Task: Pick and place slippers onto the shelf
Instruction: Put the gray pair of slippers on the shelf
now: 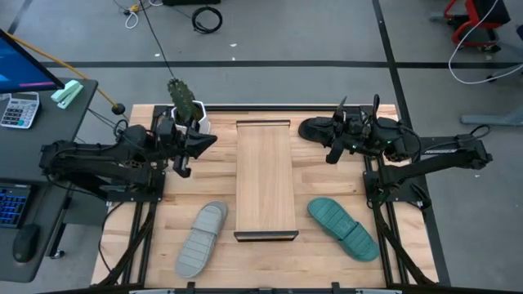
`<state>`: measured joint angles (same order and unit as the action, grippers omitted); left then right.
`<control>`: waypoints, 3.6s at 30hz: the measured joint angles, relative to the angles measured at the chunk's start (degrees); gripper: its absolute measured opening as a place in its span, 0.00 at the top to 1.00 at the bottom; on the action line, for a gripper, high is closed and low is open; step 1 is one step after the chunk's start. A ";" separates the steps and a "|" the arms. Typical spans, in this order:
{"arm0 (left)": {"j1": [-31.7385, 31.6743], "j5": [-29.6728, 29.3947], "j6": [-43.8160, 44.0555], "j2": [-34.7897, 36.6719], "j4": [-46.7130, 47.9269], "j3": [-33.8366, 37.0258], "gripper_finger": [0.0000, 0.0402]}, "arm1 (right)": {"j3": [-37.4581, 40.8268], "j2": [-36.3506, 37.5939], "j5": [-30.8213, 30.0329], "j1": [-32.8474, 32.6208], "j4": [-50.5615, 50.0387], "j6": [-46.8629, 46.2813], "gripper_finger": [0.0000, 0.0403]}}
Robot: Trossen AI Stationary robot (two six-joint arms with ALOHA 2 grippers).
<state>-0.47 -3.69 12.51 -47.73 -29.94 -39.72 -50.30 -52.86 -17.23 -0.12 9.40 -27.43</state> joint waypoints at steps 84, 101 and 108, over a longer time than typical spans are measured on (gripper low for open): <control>45.20 -1.44 57.98 -2.79 39.68 -3.51 0.99 | -18.97 -7.58 11.39 8.22 -30.27 6.61 0.95; 49.61 -1.44 71.24 -9.20 44.88 -3.51 0.98 | -18.97 -7.58 11.37 8.22 -30.43 6.61 0.95; 49.40 -1.66 73.62 -9.69 45.27 -3.51 0.92 | -18.97 -7.58 11.37 8.22 -30.95 6.63 0.95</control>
<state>48.93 -5.34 86.13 -57.42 15.33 -43.22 -69.28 -60.45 -5.87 8.10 -21.54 -20.80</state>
